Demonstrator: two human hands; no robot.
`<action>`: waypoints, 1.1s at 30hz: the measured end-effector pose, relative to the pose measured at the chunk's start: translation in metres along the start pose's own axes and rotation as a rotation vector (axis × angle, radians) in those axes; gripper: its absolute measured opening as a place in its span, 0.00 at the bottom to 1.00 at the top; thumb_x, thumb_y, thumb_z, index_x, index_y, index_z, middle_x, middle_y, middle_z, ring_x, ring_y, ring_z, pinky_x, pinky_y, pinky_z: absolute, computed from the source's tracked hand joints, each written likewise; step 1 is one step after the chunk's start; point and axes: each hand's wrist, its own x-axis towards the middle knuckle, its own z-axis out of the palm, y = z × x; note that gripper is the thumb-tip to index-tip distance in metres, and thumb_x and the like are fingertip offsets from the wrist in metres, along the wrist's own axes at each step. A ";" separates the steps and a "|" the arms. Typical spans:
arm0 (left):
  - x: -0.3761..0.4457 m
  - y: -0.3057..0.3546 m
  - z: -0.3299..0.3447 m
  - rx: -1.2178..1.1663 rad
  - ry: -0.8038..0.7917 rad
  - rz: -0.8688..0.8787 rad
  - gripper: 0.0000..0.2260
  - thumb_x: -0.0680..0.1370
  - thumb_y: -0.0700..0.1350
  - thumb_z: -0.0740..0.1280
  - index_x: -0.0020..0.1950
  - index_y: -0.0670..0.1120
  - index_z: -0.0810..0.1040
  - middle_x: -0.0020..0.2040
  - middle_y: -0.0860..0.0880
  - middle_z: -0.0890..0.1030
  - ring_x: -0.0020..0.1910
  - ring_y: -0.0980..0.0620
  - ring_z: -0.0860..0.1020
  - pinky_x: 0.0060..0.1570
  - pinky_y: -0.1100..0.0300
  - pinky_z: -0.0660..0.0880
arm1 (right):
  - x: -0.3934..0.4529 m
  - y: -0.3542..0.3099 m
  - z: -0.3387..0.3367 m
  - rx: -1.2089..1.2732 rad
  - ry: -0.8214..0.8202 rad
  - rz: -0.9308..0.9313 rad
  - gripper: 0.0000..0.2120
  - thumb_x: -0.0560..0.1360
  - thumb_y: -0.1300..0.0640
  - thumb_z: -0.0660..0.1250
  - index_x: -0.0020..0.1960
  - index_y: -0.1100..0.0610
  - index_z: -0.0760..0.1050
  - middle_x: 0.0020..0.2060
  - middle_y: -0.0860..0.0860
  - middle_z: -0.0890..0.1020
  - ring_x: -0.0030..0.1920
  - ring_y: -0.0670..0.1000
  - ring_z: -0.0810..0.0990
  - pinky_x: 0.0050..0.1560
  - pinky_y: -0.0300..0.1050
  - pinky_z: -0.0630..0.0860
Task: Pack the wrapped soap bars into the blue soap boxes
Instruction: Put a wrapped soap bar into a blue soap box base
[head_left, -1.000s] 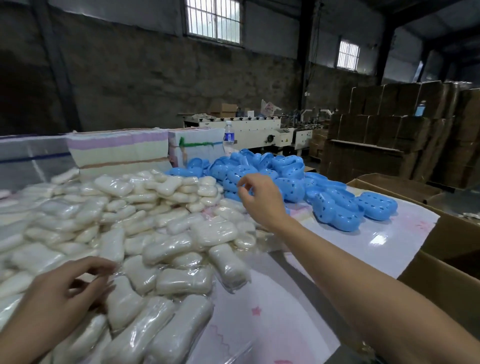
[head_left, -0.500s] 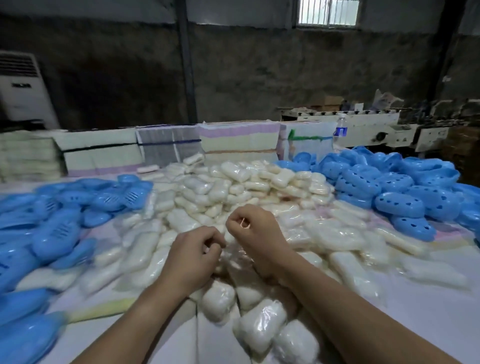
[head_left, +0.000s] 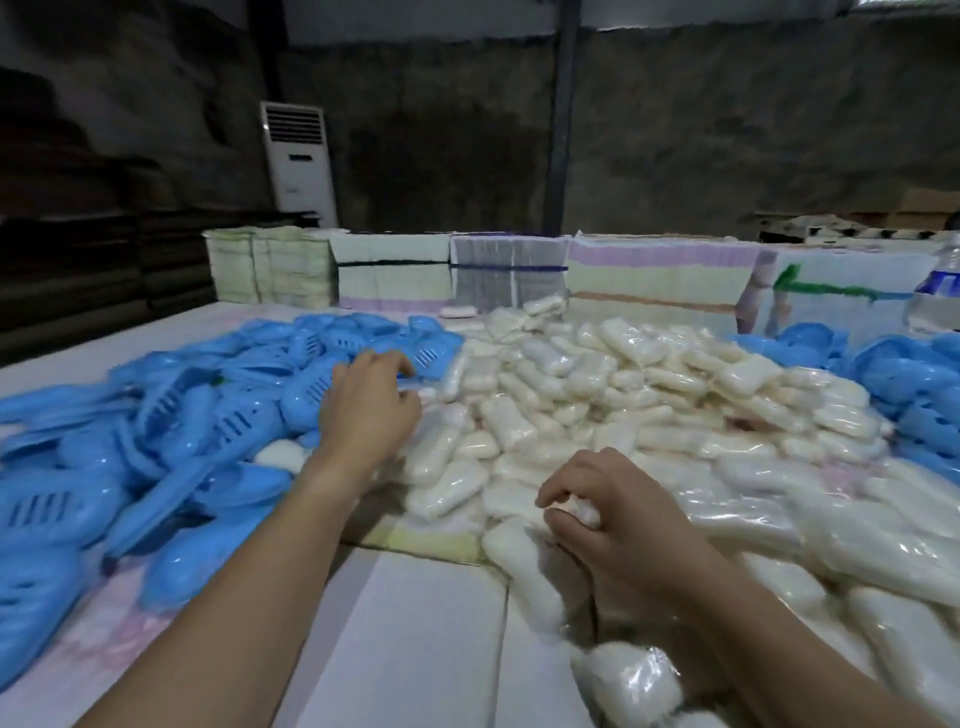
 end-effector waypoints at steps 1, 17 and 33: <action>0.003 -0.012 0.000 0.130 -0.110 -0.074 0.14 0.76 0.45 0.64 0.62 0.53 0.76 0.64 0.47 0.74 0.66 0.41 0.68 0.60 0.47 0.69 | -0.001 0.000 0.000 0.012 -0.012 -0.007 0.05 0.76 0.54 0.68 0.49 0.46 0.81 0.45 0.41 0.78 0.51 0.43 0.70 0.53 0.43 0.71; -0.027 0.033 0.006 -0.179 0.164 0.393 0.15 0.73 0.33 0.69 0.56 0.47 0.83 0.50 0.51 0.84 0.53 0.46 0.77 0.52 0.58 0.68 | -0.002 0.013 -0.006 0.152 0.207 0.017 0.09 0.71 0.65 0.72 0.43 0.51 0.82 0.38 0.42 0.79 0.46 0.47 0.75 0.46 0.37 0.68; -0.082 0.070 0.029 -0.399 -0.535 0.771 0.09 0.73 0.45 0.74 0.42 0.55 0.75 0.65 0.58 0.70 0.64 0.61 0.71 0.63 0.64 0.69 | -0.012 0.077 -0.074 -0.184 0.273 0.546 0.12 0.72 0.56 0.68 0.55 0.49 0.80 0.44 0.45 0.79 0.50 0.50 0.76 0.46 0.44 0.68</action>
